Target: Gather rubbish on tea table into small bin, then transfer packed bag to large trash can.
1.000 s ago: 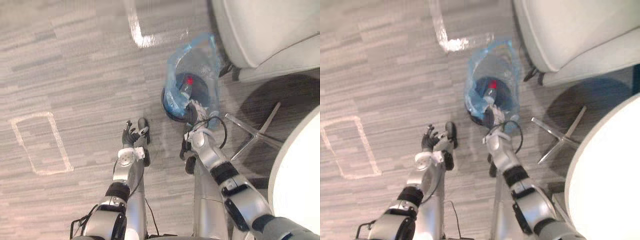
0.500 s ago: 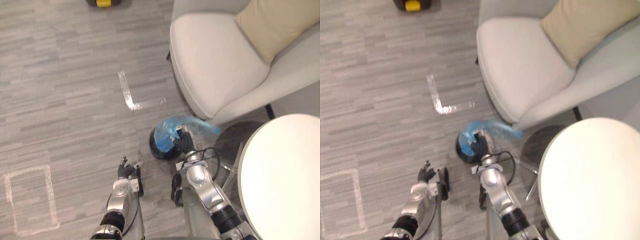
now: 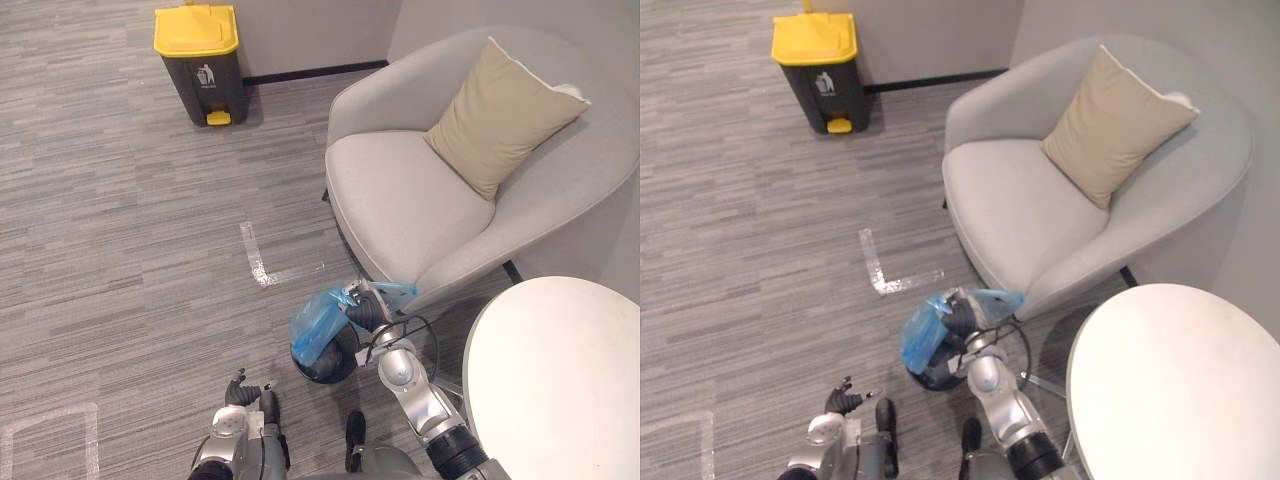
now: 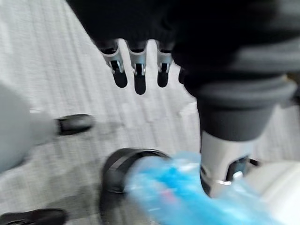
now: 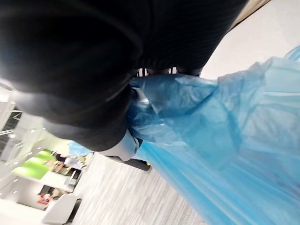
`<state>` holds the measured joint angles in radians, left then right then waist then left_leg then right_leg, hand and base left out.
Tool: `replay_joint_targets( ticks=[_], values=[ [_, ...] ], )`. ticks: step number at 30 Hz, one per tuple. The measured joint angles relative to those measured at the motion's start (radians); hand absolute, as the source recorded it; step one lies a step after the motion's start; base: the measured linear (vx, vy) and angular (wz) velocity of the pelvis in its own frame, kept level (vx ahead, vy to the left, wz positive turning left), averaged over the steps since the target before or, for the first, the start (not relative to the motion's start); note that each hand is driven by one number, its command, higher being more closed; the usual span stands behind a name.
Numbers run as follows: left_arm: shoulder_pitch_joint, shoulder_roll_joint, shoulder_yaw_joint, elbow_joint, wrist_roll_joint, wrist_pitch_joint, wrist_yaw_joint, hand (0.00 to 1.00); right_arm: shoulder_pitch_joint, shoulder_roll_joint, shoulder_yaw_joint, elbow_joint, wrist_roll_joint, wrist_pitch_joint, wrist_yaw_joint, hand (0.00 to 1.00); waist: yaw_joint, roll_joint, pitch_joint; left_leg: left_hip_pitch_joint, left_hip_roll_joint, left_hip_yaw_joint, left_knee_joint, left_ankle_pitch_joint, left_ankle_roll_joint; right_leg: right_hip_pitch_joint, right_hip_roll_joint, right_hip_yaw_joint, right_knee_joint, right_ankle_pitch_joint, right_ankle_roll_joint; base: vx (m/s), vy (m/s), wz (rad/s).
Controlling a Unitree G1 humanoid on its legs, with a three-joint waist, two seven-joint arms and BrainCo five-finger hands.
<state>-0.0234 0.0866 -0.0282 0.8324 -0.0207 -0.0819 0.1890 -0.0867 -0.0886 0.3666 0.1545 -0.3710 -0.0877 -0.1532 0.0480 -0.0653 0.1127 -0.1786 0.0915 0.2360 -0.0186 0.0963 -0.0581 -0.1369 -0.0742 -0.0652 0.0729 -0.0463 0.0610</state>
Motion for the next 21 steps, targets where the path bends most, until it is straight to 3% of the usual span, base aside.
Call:
replay_joint_targets(
  ticks=[2, 6, 9, 21],
  values=[
    [0.054, 0.012, -0.052, -0.177, -0.001, -0.003, -0.010, 0.00, 0.019, -0.039, 0.005, -0.072, 0.064, -0.020, 0.026, 1.00, 0.000, 0.016, -0.025, 0.034, -0.012, -0.007, -0.086, 0.023, -0.010, -0.006, -0.001, 0.015, -0.018, -0.003, 0.012, -0.10, 0.057, -0.12],
    [0.134, 0.059, -0.117, -0.479, -0.003, -0.046, -0.035, 0.00, 0.021, -0.095, 0.010, -0.177, 0.140, -0.037, 0.061, 1.00, -0.004, 0.026, -0.052, 0.041, -0.026, -0.015, -0.086, 0.025, -0.010, 0.002, -0.014, 0.025, -0.029, 0.007, 0.023, -0.02, 0.052, -0.06],
    [0.145, 0.068, -0.126, -0.542, -0.004, -0.067, -0.042, 0.00, 0.020, -0.110, 0.011, -0.189, 0.177, -0.060, 0.074, 1.00, -0.005, 0.030, -0.079, 0.041, -0.030, -0.015, -0.086, 0.029, -0.007, 0.010, -0.015, 0.031, -0.046, 0.022, 0.020, 0.04, 0.007, -0.01],
    [0.150, 0.087, -0.220, -0.672, -0.011, -0.079, -0.079, 0.00, 0.008, -0.116, 0.043, -0.266, 0.264, -0.062, 0.101, 1.00, -0.030, 0.038, -0.113, 0.074, -0.035, -0.011, -0.092, 0.038, 0.004, 0.036, -0.011, 0.044, -0.056, 0.039, 0.016, 0.02, 0.003, -0.07]
  ],
)
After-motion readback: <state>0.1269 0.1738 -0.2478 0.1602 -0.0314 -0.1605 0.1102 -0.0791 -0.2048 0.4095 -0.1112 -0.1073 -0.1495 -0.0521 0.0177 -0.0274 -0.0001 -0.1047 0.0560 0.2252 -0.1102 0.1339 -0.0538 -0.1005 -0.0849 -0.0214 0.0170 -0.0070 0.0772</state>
